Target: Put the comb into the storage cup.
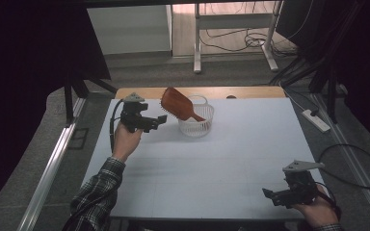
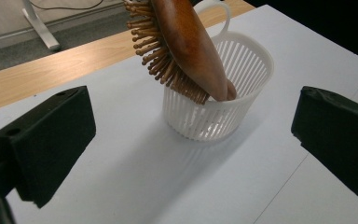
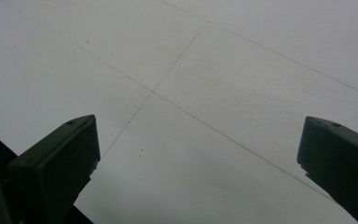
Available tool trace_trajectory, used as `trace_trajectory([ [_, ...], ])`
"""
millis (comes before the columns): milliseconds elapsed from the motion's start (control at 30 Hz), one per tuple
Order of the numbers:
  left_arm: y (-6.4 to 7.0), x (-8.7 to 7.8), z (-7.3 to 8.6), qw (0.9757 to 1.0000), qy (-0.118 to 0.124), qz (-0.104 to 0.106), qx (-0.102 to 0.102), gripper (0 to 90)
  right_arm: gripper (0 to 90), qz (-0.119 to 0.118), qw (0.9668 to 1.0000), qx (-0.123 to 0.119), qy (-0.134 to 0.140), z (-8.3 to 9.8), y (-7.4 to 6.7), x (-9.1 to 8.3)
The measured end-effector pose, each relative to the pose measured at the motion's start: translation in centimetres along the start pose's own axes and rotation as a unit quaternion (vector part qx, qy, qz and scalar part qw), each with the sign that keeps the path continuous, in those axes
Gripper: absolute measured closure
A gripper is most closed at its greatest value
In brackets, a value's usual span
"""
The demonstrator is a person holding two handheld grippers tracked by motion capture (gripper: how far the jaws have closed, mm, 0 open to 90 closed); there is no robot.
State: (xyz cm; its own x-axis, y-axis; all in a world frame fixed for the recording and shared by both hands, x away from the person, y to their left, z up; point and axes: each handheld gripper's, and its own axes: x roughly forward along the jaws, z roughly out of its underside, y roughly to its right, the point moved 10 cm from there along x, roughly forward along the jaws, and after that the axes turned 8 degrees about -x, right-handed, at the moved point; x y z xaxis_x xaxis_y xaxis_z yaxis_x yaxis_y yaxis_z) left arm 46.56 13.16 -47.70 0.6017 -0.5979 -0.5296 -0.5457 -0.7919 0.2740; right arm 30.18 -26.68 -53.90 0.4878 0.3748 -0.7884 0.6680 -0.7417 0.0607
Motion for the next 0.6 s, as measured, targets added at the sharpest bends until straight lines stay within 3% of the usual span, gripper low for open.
trace_trajectory([
  [600, -0.1, 0.1, 1.3, 0.9999, 0.008, -0.009, 0.009, 0.0, 0.0, 0.0, 1.0, 0.0, 0.001, 0.0, 0.0, 0.0],
])
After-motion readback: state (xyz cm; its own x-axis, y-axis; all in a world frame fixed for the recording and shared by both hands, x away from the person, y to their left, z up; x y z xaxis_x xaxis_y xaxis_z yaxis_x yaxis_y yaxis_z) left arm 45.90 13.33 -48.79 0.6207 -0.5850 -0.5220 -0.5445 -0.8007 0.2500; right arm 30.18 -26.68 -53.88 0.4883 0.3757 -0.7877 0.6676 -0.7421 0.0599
